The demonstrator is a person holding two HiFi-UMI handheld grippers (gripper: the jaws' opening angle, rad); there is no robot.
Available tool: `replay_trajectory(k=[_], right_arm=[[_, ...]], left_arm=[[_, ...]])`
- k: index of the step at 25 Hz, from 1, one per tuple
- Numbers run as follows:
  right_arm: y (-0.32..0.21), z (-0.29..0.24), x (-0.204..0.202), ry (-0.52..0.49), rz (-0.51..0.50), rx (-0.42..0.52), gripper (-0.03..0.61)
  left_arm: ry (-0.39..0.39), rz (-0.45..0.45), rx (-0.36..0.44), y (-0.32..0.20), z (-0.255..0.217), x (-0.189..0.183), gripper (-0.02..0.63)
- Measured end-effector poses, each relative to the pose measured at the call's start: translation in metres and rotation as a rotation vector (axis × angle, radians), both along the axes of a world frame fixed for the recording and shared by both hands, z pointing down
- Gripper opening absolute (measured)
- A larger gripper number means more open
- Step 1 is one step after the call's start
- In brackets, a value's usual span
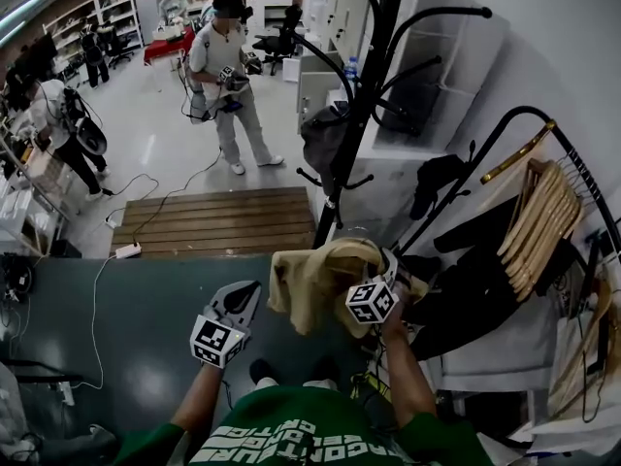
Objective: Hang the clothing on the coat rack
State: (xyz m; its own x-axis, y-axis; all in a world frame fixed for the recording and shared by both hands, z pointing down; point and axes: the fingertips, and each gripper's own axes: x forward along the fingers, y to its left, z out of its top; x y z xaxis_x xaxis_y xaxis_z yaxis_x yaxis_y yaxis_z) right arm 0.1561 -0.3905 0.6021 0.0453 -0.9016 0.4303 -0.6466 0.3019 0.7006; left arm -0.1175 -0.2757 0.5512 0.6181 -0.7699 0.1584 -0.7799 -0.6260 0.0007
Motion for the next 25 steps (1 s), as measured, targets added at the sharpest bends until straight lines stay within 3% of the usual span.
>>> replay_trajectory(k=[25], right_arm=[[-0.093,0.107,0.011,0.000,-0.093,-0.127,0.156]], left_arm=[[-0.035,-0.068,-0.003,-0.036,-0.003,0.055,0.005]])
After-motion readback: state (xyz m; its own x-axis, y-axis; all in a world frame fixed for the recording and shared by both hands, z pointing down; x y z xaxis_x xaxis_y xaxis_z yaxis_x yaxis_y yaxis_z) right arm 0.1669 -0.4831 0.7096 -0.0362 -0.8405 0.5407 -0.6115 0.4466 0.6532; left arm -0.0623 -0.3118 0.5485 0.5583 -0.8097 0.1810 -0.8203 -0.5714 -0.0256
